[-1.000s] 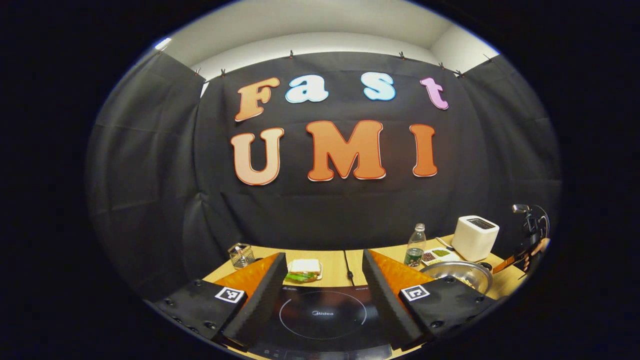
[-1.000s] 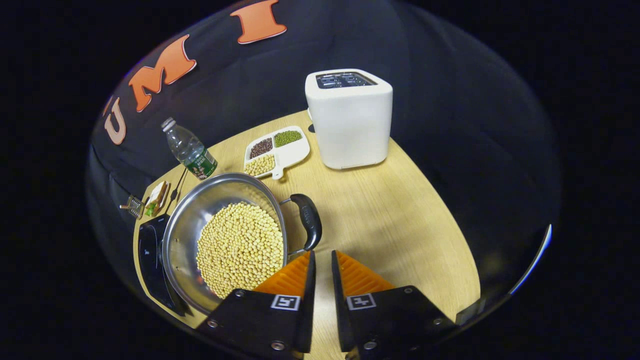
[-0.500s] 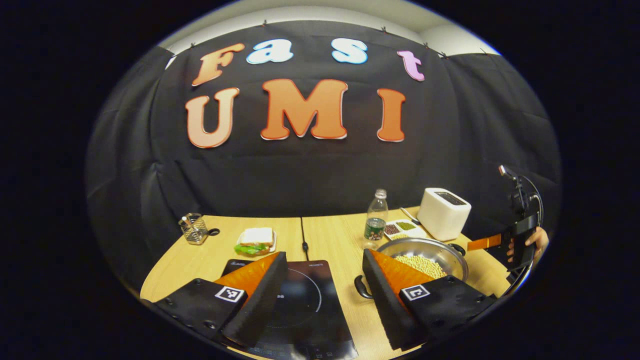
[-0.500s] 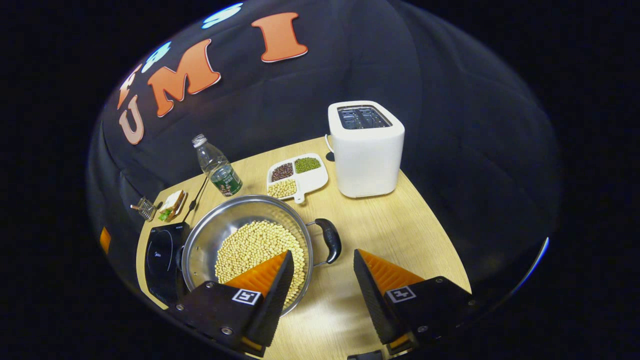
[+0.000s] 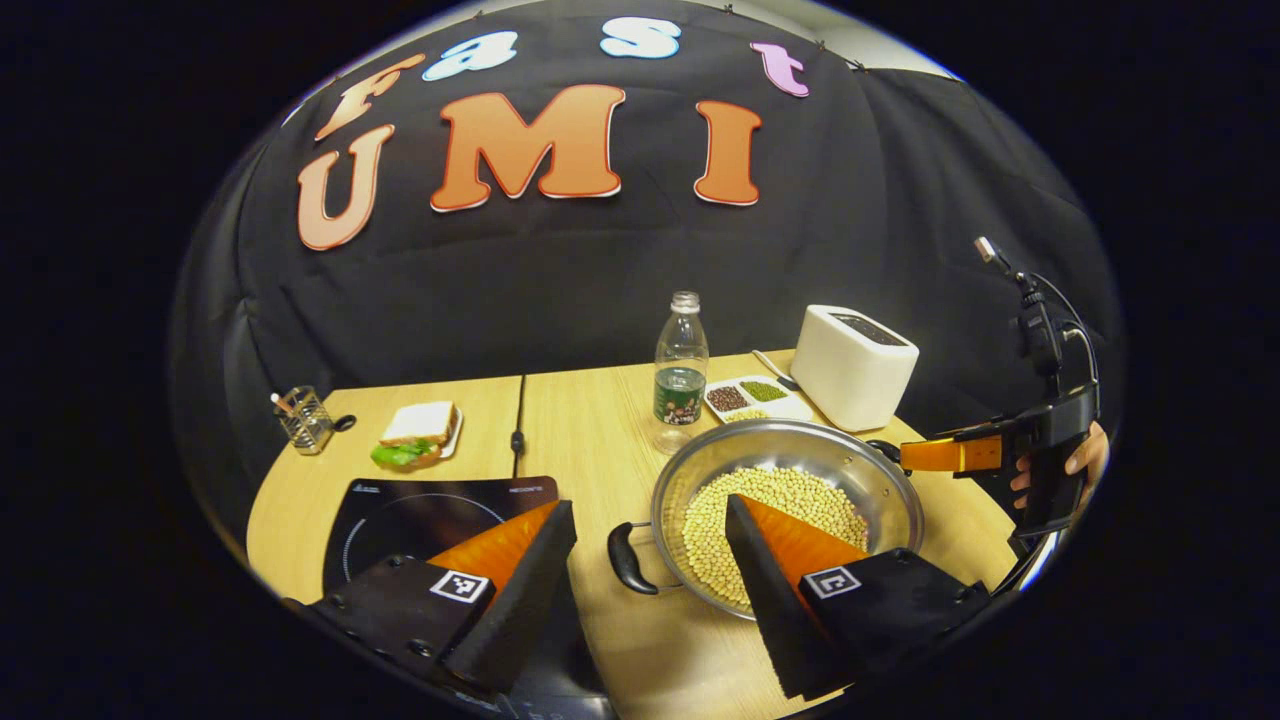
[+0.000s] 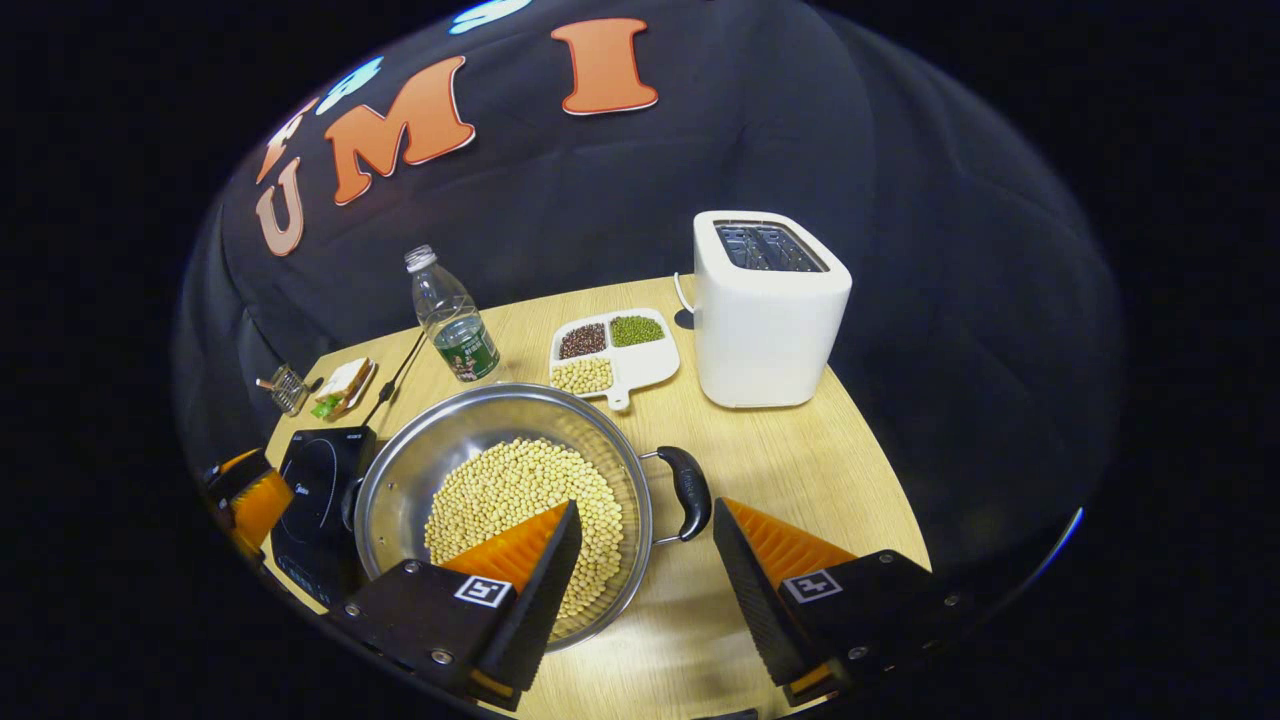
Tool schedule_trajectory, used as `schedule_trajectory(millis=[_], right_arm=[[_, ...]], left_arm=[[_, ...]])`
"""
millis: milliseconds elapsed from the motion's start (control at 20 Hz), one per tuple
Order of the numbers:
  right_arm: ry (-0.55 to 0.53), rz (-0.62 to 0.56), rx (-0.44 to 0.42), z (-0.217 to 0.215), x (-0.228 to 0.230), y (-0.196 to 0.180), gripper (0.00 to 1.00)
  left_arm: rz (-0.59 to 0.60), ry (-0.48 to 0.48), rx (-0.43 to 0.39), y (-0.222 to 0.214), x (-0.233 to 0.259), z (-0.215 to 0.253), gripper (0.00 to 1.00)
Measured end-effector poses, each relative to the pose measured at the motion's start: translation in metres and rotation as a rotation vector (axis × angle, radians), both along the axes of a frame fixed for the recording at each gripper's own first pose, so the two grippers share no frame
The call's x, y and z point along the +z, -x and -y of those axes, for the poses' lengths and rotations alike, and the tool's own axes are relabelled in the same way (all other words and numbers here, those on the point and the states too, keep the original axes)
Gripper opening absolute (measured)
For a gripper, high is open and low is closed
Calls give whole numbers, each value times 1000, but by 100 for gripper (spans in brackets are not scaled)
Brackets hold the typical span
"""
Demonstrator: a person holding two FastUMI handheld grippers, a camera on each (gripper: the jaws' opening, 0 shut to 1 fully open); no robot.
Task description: First push the handle of the pot to place it horizontally, then grasp the pot with both hands and set it on the induction cooktop.
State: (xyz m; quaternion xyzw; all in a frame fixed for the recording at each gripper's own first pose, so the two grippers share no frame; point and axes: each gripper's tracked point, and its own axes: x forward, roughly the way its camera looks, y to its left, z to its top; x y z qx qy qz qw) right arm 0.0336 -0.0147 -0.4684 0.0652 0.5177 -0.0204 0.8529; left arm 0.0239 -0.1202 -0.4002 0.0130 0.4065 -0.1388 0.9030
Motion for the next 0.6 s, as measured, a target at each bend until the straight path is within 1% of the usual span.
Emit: schedule_trajectory(millis=[50,150,300,400,450,600], right_arm=[[0,-5,4,-1,-2,0,83],[3,-10,12,-1,-6,0,83],[0,-17,17,-2,-8,0,83],[2,-23,16,-2,-9,0,84],[4,-32,10,-1,-11,1,84],[5,-35,1,0,-14,-1,83]], left_arm=[[-45,-6,15,3,-16,-1,100],[-114,15,42,5,-43,4,99],[-174,6,65,8,-70,5,99],[-198,-1,71,12,-80,9,99],[-211,-5,76,12,-83,9,98],[-224,-30,64,9,-83,10,97]])
